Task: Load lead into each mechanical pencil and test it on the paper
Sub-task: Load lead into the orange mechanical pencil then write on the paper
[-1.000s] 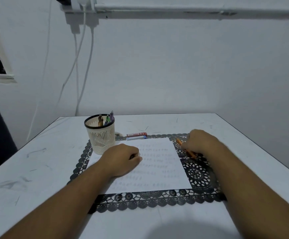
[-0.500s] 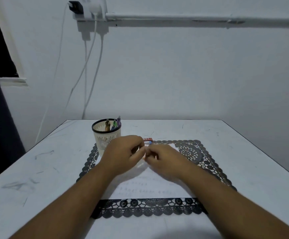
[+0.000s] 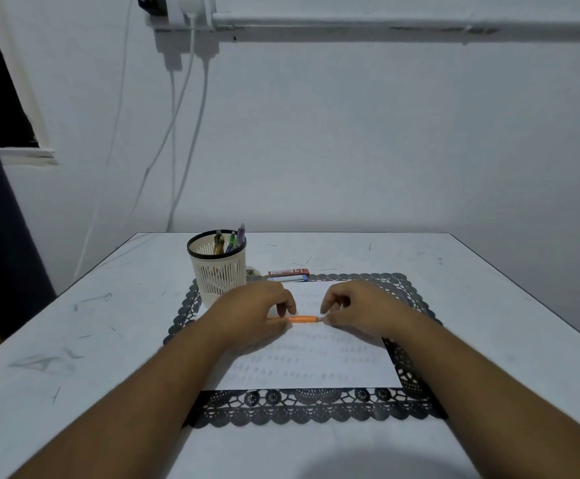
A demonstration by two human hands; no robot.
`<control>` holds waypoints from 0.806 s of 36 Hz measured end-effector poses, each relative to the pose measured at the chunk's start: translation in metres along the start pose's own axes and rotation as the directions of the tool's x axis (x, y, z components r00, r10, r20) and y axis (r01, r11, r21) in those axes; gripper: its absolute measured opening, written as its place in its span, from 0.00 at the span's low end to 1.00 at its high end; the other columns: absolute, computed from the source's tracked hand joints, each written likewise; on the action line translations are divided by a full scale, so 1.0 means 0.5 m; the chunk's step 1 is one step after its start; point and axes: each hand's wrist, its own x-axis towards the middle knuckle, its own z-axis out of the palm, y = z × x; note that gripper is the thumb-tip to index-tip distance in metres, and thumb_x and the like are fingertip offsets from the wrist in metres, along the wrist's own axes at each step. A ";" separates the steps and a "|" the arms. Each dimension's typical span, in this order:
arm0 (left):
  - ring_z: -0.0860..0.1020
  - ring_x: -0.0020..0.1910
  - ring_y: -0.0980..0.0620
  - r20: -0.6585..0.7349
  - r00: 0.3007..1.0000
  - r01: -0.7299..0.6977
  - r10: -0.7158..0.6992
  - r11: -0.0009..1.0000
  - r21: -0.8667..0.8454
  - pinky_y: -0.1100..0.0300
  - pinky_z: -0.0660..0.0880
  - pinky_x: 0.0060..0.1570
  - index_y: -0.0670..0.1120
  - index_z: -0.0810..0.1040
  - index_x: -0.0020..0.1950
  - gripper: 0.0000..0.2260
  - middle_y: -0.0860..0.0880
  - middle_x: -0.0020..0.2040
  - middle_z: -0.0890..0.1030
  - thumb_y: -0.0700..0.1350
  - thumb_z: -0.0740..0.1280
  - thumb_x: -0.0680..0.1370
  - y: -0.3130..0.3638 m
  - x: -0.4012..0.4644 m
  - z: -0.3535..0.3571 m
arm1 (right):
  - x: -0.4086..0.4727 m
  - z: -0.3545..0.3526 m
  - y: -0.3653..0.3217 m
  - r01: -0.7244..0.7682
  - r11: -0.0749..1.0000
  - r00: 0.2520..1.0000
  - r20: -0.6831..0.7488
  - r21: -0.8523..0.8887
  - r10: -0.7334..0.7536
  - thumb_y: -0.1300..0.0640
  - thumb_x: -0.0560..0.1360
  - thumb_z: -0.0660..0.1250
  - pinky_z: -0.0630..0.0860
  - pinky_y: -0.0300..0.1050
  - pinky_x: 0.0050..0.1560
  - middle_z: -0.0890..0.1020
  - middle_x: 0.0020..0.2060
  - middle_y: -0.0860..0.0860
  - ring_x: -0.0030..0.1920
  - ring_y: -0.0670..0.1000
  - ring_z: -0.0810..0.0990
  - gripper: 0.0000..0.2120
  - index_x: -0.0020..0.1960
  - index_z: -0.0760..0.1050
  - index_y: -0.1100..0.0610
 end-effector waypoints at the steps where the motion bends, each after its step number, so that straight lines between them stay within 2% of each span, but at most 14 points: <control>1: 0.73 0.54 0.63 0.004 1.000 -0.002 0.001 1.000 0.010 0.55 0.77 0.54 0.61 0.80 0.56 0.06 0.64 0.51 0.78 0.55 0.70 0.79 0.000 0.001 0.001 | 0.001 0.001 -0.002 0.002 1.000 1.000 -0.002 0.009 -0.002 0.53 0.73 0.78 0.76 0.45 0.45 0.85 0.39 0.44 0.40 0.43 0.80 0.03 0.44 0.84 0.46; 3: 0.74 0.54 0.62 0.010 1.000 -0.004 0.004 0.999 0.034 0.55 0.76 0.54 0.61 0.80 0.55 0.06 0.63 0.51 0.79 0.55 0.69 0.79 0.002 0.002 0.001 | 0.002 0.006 -0.008 0.015 1.000 1.000 -0.018 0.005 -0.015 0.53 0.73 0.77 0.76 0.44 0.43 0.85 0.39 0.45 0.38 0.42 0.79 0.03 0.43 0.85 0.46; 6: 0.74 0.53 0.62 0.006 1.000 -0.003 0.003 0.999 0.042 0.55 0.76 0.54 0.59 0.80 0.55 0.05 0.62 0.50 0.79 0.55 0.69 0.80 0.002 0.004 -0.001 | 0.000 0.015 -0.016 0.037 0.999 0.999 -0.038 -0.008 -0.038 0.54 0.75 0.76 0.71 0.37 0.37 0.84 0.38 0.45 0.35 0.40 0.76 0.03 0.43 0.85 0.47; 9: 0.74 0.52 0.62 0.001 1.000 0.007 -0.007 0.999 0.046 0.56 0.76 0.53 0.60 0.80 0.53 0.04 0.62 0.50 0.79 0.55 0.69 0.80 0.003 0.002 0.000 | -0.002 0.023 -0.019 0.053 0.999 0.998 -0.038 0.001 -0.053 0.54 0.76 0.76 0.71 0.37 0.37 0.84 0.37 0.44 0.34 0.40 0.75 0.03 0.44 0.84 0.48; 13: 0.73 0.51 0.62 -0.002 1.000 0.017 -0.017 0.999 0.047 0.57 0.76 0.52 0.59 0.80 0.52 0.03 0.62 0.49 0.79 0.55 0.69 0.80 0.003 0.001 0.003 | -0.005 0.032 -0.023 0.075 0.997 0.996 -0.044 0.016 -0.074 0.55 0.76 0.75 0.69 0.31 0.33 0.83 0.35 0.43 0.32 0.38 0.75 0.03 0.44 0.84 0.49; 21: 0.74 0.51 0.62 -0.008 1.000 0.017 -0.017 0.999 0.049 0.55 0.77 0.51 0.59 0.78 0.48 0.02 0.61 0.49 0.79 0.54 0.68 0.80 0.007 0.000 -0.003 | -0.006 0.028 -0.021 0.046 0.997 0.998 -0.044 0.067 -0.043 0.54 0.77 0.76 0.70 0.36 0.34 0.83 0.35 0.43 0.32 0.39 0.75 0.05 0.42 0.84 0.48; 27: 0.74 0.50 0.62 -0.025 1.000 0.019 -0.018 0.999 0.044 0.55 0.77 0.50 0.59 0.78 0.48 0.02 0.61 0.48 0.78 0.53 0.69 0.80 0.007 -0.001 -0.007 | -0.005 0.016 -0.022 0.038 0.999 0.997 -0.062 0.030 -0.036 0.54 0.77 0.75 0.70 0.32 0.33 0.85 0.37 0.43 0.34 0.39 0.77 0.05 0.42 0.84 0.48; 29: 0.75 0.50 0.62 -0.029 0.999 0.025 -0.024 0.999 0.041 0.55 0.78 0.49 0.59 0.79 0.49 0.01 0.61 0.48 0.78 0.53 0.69 0.80 0.006 0.000 -0.009 | -0.008 0.015 -0.022 0.045 0.996 0.998 -0.055 0.081 -0.041 0.55 0.77 0.75 0.70 0.30 0.32 0.85 0.36 0.44 0.33 0.39 0.77 0.05 0.43 0.84 0.48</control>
